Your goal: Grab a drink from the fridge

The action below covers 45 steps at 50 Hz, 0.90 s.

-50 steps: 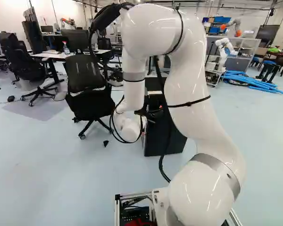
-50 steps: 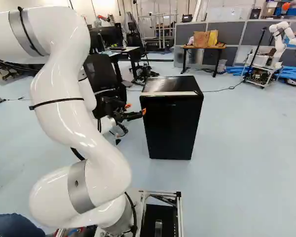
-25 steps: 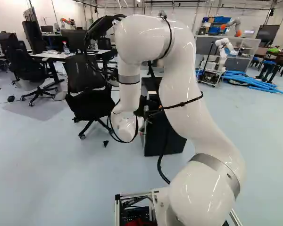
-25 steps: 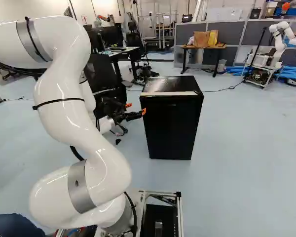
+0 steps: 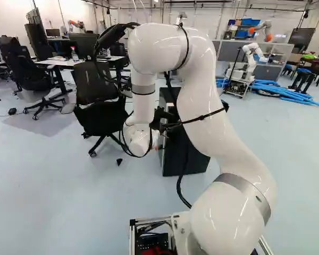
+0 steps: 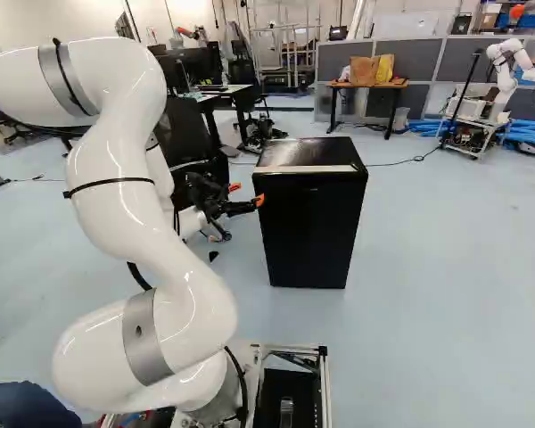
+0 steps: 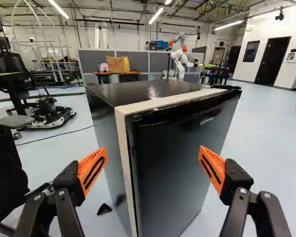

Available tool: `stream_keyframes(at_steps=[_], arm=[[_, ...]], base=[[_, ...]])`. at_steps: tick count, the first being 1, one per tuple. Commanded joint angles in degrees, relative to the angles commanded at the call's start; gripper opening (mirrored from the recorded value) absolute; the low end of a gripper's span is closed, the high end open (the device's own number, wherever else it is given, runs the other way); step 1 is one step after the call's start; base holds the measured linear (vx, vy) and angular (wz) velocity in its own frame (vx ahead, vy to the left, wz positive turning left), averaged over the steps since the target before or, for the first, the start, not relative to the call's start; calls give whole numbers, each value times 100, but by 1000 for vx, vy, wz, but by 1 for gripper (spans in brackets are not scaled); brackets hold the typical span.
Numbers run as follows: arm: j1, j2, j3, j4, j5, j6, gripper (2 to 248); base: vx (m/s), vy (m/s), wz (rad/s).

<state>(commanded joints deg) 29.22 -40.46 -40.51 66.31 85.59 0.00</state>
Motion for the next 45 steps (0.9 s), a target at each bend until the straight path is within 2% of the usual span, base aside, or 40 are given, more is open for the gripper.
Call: stream_keyframes(at_steps=[45], arm=[[-249, -193, -375, 101, 66, 0, 247]], base=[[0, 0, 0]])
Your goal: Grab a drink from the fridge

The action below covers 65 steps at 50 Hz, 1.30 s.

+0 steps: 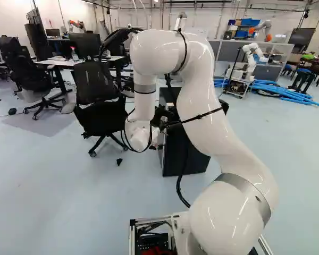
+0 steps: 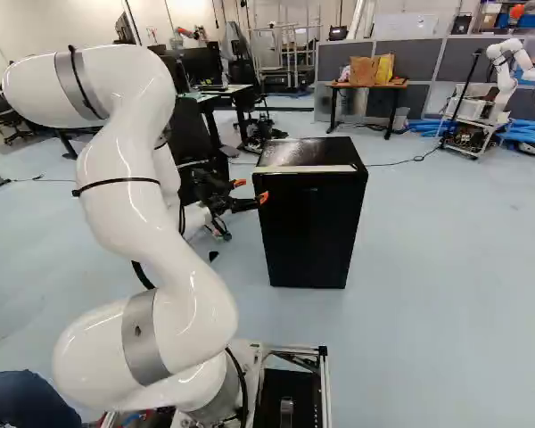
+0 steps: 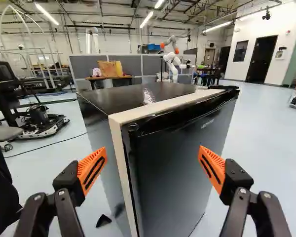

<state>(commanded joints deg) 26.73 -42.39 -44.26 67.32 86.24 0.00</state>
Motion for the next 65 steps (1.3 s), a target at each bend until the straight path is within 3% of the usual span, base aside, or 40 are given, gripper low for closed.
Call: stream_keyframes(at_steps=[16, 65], arm=[[-95, -44, -85, 144, 65, 0, 247], [-308, -177, -348, 144, 65, 0, 247]], base=[[0, 0, 0], [0, 0, 0]])
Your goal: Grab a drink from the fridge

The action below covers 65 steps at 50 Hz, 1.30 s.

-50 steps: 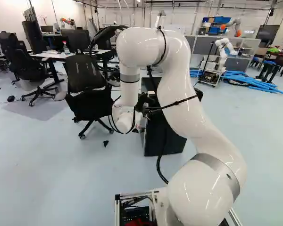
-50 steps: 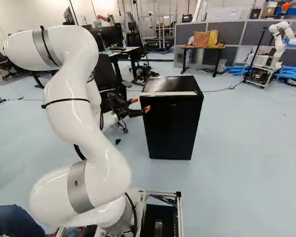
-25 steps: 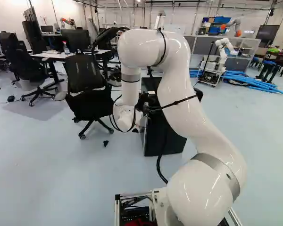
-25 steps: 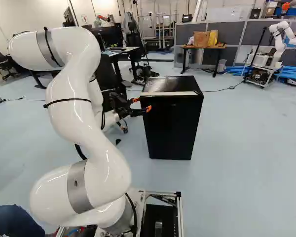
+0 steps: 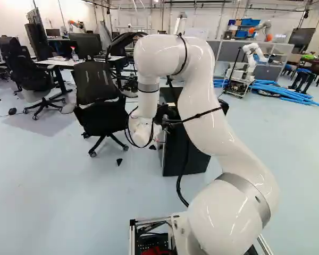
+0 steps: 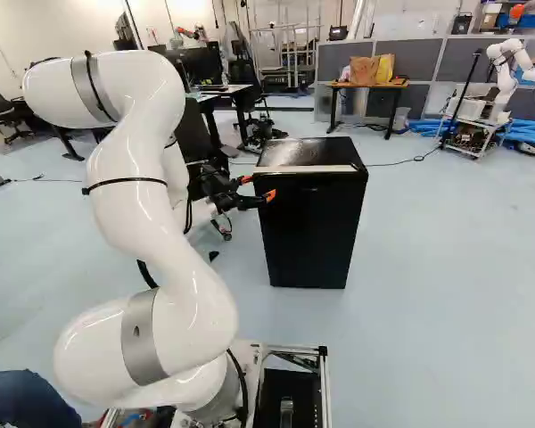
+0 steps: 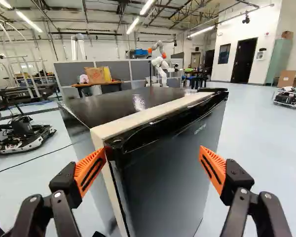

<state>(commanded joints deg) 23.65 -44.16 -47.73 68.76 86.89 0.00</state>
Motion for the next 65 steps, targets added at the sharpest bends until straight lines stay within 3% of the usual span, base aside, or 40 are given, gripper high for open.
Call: stream_keyframes(at_steps=[19, 65], arm=[[-77, -7, -13, 0, 0, 0, 247], [-48, 63, 124, 0, 0, 0, 247]], base=[[0, 0, 0], [0, 0, -1]])
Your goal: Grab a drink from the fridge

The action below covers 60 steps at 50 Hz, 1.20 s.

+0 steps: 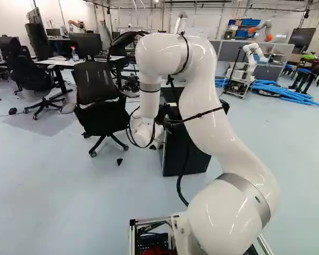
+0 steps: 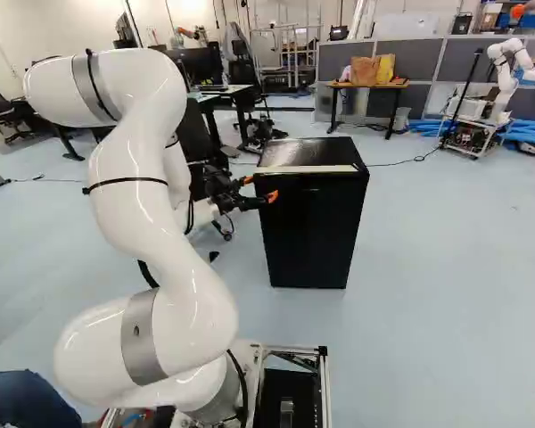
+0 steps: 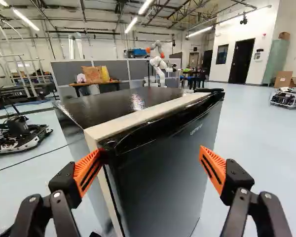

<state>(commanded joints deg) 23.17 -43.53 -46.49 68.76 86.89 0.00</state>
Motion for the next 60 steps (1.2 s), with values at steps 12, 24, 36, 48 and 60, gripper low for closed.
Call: stream_keyframes(at_steps=[12, 24, 36, 48, 60], arm=[[13, 31, 61, 0, 0, 0, 247], [26, 60, 119, 0, 0, 0, 247], [39, 91, 179, 0, 0, 0, 247], [53, 120, 238, 0, 0, 0, 247], [68, 153, 302, 0, 0, 0, 247]], base=[[0, 0, 0], [0, 0, 0], [0, 0, 0], [0, 0, 0], [0, 0, 0]])
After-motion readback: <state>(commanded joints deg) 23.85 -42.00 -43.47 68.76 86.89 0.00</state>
